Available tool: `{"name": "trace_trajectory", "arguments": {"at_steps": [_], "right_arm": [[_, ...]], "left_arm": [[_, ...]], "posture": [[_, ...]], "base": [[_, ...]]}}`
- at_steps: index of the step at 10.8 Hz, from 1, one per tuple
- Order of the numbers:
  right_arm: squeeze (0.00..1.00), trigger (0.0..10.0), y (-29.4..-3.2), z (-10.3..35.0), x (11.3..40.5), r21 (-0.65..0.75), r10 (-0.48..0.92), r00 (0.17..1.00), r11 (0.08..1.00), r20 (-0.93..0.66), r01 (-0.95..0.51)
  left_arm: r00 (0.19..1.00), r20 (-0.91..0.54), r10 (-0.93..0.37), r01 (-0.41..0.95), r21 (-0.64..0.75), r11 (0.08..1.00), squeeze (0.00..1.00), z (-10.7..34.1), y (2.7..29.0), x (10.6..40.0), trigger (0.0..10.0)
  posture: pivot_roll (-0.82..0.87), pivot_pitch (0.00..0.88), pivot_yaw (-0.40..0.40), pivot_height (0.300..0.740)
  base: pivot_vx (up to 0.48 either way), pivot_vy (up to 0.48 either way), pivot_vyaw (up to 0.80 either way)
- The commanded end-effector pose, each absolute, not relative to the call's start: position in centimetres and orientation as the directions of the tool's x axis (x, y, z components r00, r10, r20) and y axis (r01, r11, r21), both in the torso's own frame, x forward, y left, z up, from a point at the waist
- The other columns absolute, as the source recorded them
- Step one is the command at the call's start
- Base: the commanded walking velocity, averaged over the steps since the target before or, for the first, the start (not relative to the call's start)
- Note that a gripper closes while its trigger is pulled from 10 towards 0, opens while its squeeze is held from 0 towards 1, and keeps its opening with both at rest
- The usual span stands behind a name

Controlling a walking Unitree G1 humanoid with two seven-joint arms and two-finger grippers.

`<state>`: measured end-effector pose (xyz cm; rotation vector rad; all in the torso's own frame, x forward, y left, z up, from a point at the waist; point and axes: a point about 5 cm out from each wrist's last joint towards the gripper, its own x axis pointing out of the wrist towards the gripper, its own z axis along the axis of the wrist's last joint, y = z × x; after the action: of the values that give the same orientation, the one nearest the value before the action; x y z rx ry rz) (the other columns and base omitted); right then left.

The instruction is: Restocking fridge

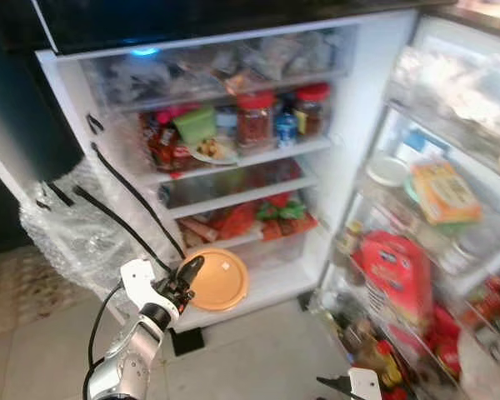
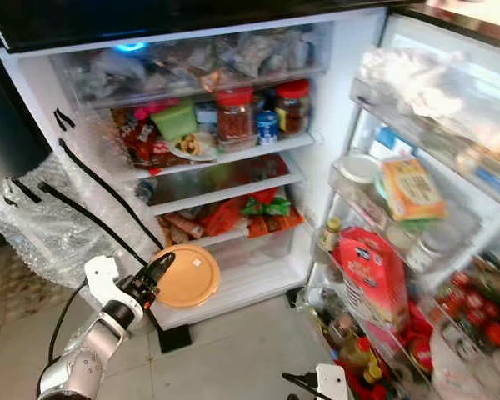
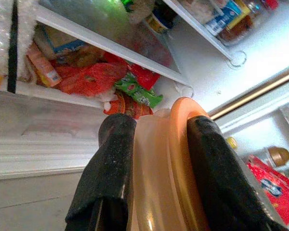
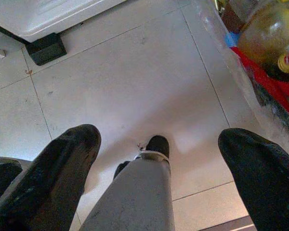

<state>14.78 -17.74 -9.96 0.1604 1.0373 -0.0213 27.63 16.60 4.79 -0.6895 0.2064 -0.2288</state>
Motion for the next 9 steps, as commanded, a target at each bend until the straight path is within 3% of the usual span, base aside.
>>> {"name": "trace_trajectory", "arguments": {"at_steps": [1,9], "right_arm": [[0.0,10.0,-17.68,-10.01,14.65,0.125,0.062,0.504,0.988,-0.861,0.092],[0.0,10.0,-17.59,-10.02,14.65,0.126,0.074,0.501,0.989,-0.862,0.072]], "left_arm": [[0.956,-0.112,-0.269,0.136,-0.645,0.752,0.0,4.99,16.74,27.63,10.0],[0.946,-0.125,-0.298,0.148,-0.652,0.744,0.0,4.7,16.19,27.45,10.0]], "posture": [[0.0,0.0,0.011,0.74],[0.0,0.0,0.011,0.74]], "base": [[0.27,0.0,0.0],[0.274,0.0,0.0]]}}
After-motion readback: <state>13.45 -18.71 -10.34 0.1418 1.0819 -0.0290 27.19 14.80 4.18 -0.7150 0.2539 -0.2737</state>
